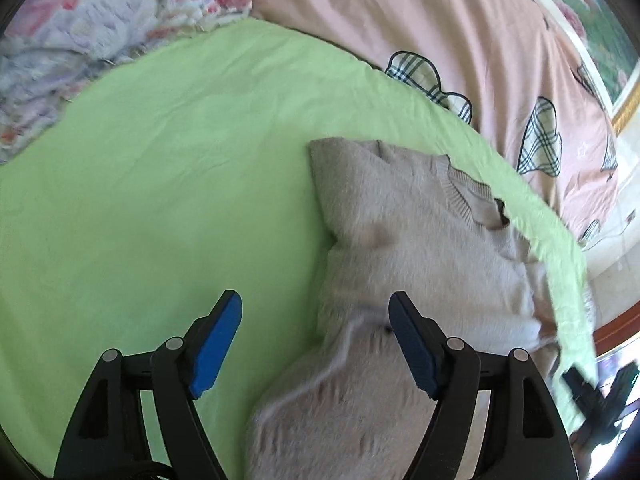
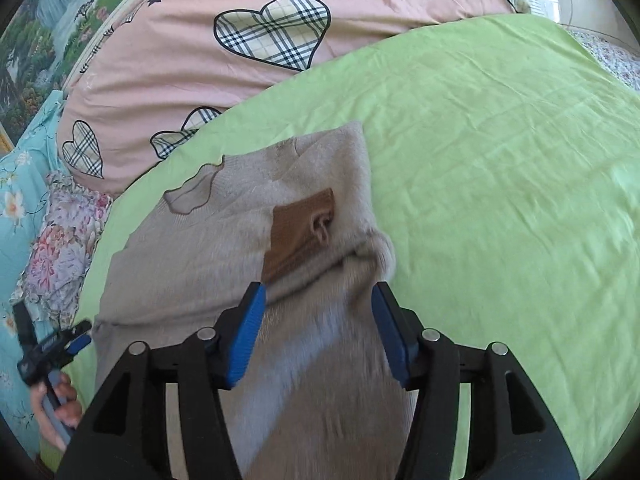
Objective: Fold small clothes
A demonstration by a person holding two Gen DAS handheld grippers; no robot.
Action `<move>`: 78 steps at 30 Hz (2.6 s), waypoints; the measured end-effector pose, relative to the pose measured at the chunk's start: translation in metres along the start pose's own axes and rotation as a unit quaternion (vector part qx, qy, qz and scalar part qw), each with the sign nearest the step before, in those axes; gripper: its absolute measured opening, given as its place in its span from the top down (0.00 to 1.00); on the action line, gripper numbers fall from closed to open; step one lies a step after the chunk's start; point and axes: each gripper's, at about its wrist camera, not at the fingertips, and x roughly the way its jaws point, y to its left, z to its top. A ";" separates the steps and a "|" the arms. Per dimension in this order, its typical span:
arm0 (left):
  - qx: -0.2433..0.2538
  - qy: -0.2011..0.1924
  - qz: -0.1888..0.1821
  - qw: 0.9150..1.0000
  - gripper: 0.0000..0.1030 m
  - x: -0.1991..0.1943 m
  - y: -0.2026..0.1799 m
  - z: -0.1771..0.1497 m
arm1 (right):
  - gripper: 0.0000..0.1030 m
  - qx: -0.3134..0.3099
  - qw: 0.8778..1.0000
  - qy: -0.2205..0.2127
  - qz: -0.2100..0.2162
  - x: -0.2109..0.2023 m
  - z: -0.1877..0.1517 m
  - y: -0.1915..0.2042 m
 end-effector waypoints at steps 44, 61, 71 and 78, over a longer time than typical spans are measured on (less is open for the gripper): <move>0.100 0.068 -0.049 0.991 0.43 -0.124 0.039 -0.208 | 0.36 -0.033 0.997 0.063 0.033 -0.098 -0.118 -0.029; 0.098 0.099 -0.139 0.980 0.54 -0.125 0.034 -0.262 | 0.57 -0.075 0.974 0.117 0.177 -0.102 -0.185 -0.026; 0.111 0.112 -0.160 0.974 0.92 -0.117 0.038 -0.265 | 0.88 -0.016 0.974 0.102 0.203 -0.095 -0.192 -0.052; 0.156 0.086 -0.150 0.972 0.94 -0.132 0.032 -0.269 | 0.91 -0.028 0.979 0.103 0.175 -0.121 -0.190 -0.079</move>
